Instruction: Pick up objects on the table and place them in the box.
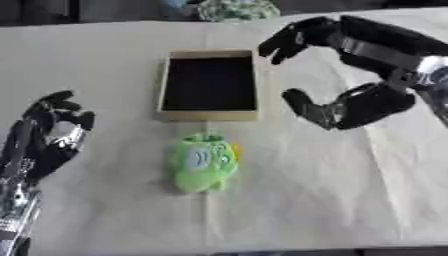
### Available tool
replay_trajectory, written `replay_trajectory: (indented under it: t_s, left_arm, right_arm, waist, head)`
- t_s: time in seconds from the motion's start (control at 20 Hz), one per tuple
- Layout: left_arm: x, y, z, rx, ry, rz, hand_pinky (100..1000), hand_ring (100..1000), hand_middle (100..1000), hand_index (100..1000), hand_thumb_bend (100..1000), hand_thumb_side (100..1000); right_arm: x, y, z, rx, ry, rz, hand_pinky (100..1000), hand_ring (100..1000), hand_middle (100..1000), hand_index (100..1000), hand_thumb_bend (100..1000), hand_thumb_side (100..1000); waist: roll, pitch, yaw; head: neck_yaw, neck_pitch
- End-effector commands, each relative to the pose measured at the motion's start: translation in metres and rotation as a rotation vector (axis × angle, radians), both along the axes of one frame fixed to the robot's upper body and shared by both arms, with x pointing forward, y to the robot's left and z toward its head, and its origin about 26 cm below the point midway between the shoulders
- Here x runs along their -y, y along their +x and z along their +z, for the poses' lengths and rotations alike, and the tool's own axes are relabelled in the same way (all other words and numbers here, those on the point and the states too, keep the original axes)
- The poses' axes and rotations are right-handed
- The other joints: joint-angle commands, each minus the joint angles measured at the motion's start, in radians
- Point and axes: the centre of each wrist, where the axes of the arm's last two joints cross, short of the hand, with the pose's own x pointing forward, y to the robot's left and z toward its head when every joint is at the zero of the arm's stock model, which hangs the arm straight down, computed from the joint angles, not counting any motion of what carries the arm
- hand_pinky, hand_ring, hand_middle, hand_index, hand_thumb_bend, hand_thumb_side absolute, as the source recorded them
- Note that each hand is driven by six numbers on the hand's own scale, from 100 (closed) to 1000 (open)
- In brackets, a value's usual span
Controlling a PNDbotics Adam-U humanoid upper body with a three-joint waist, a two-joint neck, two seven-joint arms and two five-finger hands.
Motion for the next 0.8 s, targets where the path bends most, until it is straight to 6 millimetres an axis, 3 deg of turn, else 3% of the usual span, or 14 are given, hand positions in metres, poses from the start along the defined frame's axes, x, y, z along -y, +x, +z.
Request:
replay_trajectory:
  t_s: [0.05,0.25,0.5,0.8]
  left_arm:
    - [-0.002,0.0,0.006,0.018,0.019,-0.013,835,561,601,816,443,444]
    - [-0.001,-0.001,0.005,0.014,0.019,-0.019,835,561,602,816,442,444]
    - [0.0,0.0,0.004,0.011,0.019,-0.026,835,561,602,817,441,444]
    - [0.001,0.0,0.004,0.009,0.017,-0.028,835,561,602,817,440,444]
  right_arm:
    - [-0.006,0.004,0.006,0.023,-0.084,0.029,834,811,848,940,100,388]
    - [-0.017,0.012,0.003,0.028,-0.136,0.062,841,818,855,949,119,387]
    - [-0.029,0.023,-0.007,0.026,-0.187,0.095,849,825,861,963,210,402]
    - [-0.036,0.035,-0.022,0.016,-0.218,0.09,844,819,855,965,235,428]
  waist:
    - [-0.002,-0.02,0.002]
    - [-0.002,-0.022,0.004]
    - [-0.002,-0.023,0.006]
    - [0.0,-0.024,0.008]
  head:
    - [-0.004,0.007]
    - [-0.008,0.01]
    - [-0.011,0.013]
    - [-0.014,0.014]
